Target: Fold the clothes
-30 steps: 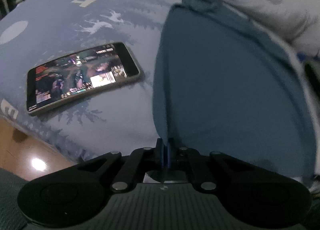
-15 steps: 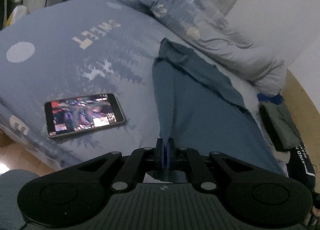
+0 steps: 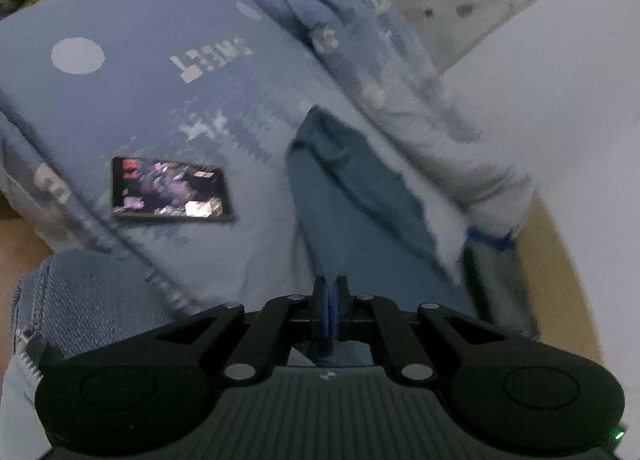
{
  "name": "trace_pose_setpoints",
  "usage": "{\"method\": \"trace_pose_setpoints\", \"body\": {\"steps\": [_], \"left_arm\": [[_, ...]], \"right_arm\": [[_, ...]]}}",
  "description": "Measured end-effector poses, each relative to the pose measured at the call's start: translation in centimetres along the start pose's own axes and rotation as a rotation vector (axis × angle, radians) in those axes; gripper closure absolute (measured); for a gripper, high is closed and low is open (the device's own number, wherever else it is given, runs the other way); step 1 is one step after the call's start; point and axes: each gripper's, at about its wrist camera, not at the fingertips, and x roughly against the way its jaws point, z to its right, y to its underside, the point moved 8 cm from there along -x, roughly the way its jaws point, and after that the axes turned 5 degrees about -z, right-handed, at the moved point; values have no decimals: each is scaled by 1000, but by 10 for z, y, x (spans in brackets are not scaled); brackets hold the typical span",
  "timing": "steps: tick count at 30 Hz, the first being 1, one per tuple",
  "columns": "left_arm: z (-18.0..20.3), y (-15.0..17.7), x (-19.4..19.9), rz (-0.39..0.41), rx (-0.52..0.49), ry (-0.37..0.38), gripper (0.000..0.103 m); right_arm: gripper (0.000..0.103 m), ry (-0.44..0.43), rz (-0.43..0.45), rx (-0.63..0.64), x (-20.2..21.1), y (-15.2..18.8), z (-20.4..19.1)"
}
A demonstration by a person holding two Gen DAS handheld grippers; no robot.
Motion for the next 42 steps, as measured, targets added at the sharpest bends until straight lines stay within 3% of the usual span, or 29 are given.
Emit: {"method": "trace_pose_setpoints", "body": {"steps": [7, 12, 18, 25, 34, 42], "left_arm": [[21, -67, -13, 115, 76, 76, 96], [56, -122, -49, 178, 74, 128, 96], [85, -183, -119, 222, 55, 117, 96], [89, -252, -228, 240, 62, 49, 96], [68, -304, -360, 208, 83, -58, 96], [30, -312, -449, 152, 85, -175, 96]], "right_arm": [[98, -68, 125, -6, -6, -88, -8], [98, -113, 184, 3, -41, -168, -20], [98, -133, 233, -7, -109, -257, -30], [98, -102, 232, 7, -217, -340, -30], [98, -21, 172, -2, -361, -395, -7], [98, 67, 50, 12, -478, -396, 22]]}}
